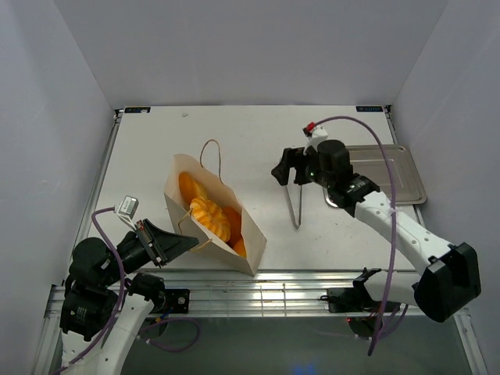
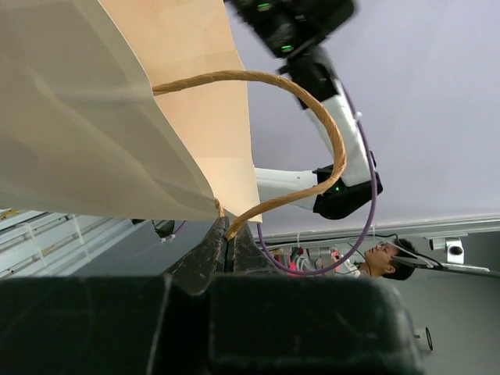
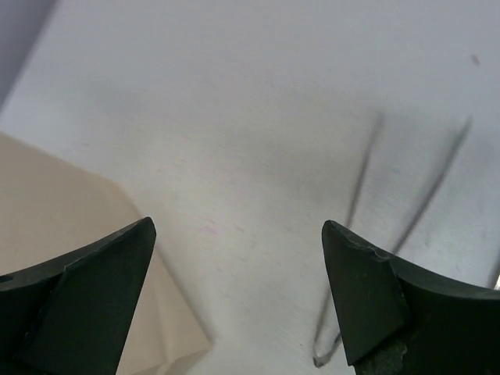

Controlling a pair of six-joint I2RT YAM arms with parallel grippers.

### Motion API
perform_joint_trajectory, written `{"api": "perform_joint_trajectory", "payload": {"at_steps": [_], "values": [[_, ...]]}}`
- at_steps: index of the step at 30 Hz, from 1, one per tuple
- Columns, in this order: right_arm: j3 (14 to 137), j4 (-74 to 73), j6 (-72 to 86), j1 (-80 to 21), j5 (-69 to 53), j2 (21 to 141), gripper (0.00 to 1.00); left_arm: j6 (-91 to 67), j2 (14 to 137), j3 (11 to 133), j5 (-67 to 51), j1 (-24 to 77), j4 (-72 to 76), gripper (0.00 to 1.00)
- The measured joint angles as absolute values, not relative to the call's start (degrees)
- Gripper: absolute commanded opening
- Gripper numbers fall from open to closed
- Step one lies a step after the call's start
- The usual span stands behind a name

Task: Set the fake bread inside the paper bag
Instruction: Place the clamp at the center of the board, then move the paper bag to the center of the board.

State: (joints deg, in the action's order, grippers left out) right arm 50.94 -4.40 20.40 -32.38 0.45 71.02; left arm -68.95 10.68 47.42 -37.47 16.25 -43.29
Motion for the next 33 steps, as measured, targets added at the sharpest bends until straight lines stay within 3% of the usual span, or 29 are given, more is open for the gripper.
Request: {"api": "perform_joint_trajectory", "payload": {"at_steps": [6,9,20,33], "values": [[75.4,-6.5,14.7,-33.6,-22.4,70.7,0.88,-69.0,10.8,47.6,-36.8,16.3,-43.3,0.0],[82.1,-6.1,14.9,-34.3,-30.2,73.9,0.88,-69.1,10.8,47.8,-36.5,16.3,-43.3,0.0],[87.7,-2.9,26.8,-37.3,-47.0,88.8,0.82,-69.4,11.7,50.2,-35.8,16.3,-43.3,0.0],[93.1,11.2,40.3,-44.8,-55.8,95.1,0.75,-69.0,14.0,52.5,-34.8,16.3,-43.3,0.0]]}}
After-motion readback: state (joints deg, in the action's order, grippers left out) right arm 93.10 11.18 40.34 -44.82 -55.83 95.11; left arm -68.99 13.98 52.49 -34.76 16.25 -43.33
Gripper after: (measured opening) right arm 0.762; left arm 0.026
